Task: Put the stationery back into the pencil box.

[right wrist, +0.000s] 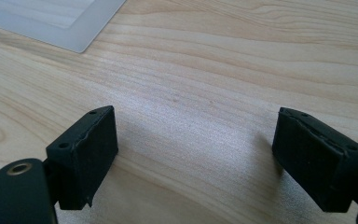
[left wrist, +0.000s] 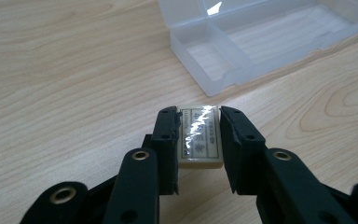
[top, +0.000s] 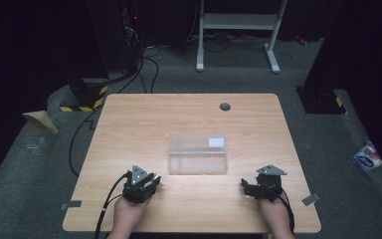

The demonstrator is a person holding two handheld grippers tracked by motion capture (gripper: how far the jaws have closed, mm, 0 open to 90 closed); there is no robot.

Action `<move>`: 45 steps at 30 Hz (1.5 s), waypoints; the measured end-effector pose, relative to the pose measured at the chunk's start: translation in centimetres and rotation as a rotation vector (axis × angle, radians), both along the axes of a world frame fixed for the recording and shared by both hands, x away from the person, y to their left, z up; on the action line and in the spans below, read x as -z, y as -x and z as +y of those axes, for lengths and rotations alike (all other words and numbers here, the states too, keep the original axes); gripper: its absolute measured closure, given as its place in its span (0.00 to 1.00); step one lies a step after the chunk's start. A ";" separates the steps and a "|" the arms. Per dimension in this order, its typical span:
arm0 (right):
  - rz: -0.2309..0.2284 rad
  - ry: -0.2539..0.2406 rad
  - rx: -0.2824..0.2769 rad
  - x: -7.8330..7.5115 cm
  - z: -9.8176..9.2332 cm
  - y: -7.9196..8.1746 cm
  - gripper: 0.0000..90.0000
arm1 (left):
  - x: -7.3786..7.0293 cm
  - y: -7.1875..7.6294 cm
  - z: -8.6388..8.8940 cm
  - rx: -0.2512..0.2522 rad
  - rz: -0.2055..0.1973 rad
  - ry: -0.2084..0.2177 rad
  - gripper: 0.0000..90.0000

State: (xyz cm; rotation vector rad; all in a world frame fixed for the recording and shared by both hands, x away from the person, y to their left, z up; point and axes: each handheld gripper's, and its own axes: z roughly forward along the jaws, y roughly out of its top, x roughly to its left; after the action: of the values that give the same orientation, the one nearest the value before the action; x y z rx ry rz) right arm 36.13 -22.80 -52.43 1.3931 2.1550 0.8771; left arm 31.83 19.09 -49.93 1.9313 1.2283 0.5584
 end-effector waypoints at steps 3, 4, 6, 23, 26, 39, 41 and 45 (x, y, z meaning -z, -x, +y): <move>0.000 0.000 0.000 0.0 0.0 0.0 0.15 | -0.4 0.1 -0.3 0.001 -0.009 -0.013 0.76; 0.000 0.000 -0.001 0.0 0.0 0.0 0.15 | -0.5 0.1 -0.4 0.007 -0.013 -0.019 0.76; 0.000 0.001 -0.002 0.0 0.0 0.0 0.15 | -0.7 0.2 -0.7 0.015 -0.015 -0.017 0.76; -0.002 0.004 -0.006 0.0 0.0 0.0 0.15 | -2.5 -0.4 -2.6 0.077 -0.046 -0.008 0.76; -0.002 0.004 -0.006 0.0 0.0 0.0 0.15 | -2.9 -0.5 -2.9 0.082 -0.057 0.003 0.76; -0.002 0.004 -0.007 0.0 0.0 0.0 0.15 | -4.3 -0.7 -3.5 0.083 -0.090 0.022 0.76; -0.002 0.005 -0.007 0.0 0.0 0.0 0.15 | -4.2 -0.8 -3.6 0.083 -0.090 0.019 0.76; -0.002 0.004 -0.007 0.0 0.0 0.0 0.15 | -4.1 -0.9 -3.8 0.083 -0.082 0.010 0.76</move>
State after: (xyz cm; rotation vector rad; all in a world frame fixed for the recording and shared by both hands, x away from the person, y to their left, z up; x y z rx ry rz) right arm 36.15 -22.84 -52.44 1.3826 2.1609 0.8756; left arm 32.75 15.29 -45.84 1.9226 1.0930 0.5814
